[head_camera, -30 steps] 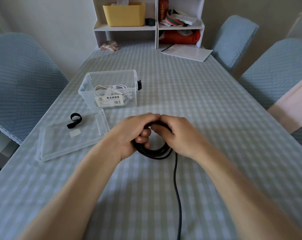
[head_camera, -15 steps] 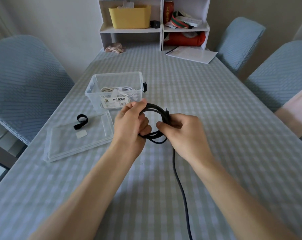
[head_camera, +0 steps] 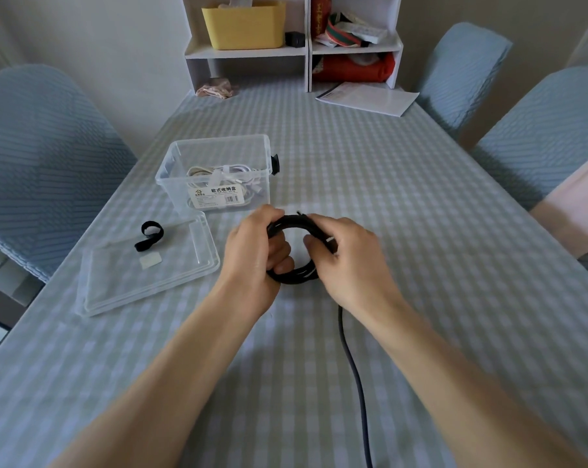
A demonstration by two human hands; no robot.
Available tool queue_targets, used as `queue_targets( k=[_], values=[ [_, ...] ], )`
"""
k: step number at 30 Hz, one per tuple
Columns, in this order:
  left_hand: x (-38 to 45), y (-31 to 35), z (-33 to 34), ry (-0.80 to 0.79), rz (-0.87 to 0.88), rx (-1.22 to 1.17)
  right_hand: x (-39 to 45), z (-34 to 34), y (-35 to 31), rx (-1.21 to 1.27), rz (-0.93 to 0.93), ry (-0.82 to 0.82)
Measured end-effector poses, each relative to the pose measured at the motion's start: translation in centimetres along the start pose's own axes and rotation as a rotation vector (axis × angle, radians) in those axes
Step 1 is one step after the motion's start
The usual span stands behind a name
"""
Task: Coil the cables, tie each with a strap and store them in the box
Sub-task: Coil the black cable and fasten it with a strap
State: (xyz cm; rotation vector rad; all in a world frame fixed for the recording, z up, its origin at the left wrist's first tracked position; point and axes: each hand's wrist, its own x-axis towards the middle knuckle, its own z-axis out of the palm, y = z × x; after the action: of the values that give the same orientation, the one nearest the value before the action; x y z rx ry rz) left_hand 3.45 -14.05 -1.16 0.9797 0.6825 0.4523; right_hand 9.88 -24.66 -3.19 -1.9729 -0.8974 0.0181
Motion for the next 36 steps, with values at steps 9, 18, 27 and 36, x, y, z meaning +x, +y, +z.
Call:
queue_targets(
  k=[9, 18, 27, 36],
  values=[
    [0.3, 0.6, -0.6, -0.114, 0.065, 0.617, 0.0, -0.5, 0.1, -0.100, -0.105, -0.181],
    [0.1, -0.3, 0.2, -0.112, 0.017, 0.100, 0.3, -0.9, -0.3, 0.337, 0.334, -0.128],
    [0.3, 1.1, -0.4, -0.146, -0.084, 0.062, 1.1, -2.2, 0.0, 0.847, 0.445, -0.320],
    [0.3, 1.3, -0.9, -0.193, -0.110, 0.226, 1.0, -2.2, -0.1, 0.413, 0.301, -0.470]
  ],
)
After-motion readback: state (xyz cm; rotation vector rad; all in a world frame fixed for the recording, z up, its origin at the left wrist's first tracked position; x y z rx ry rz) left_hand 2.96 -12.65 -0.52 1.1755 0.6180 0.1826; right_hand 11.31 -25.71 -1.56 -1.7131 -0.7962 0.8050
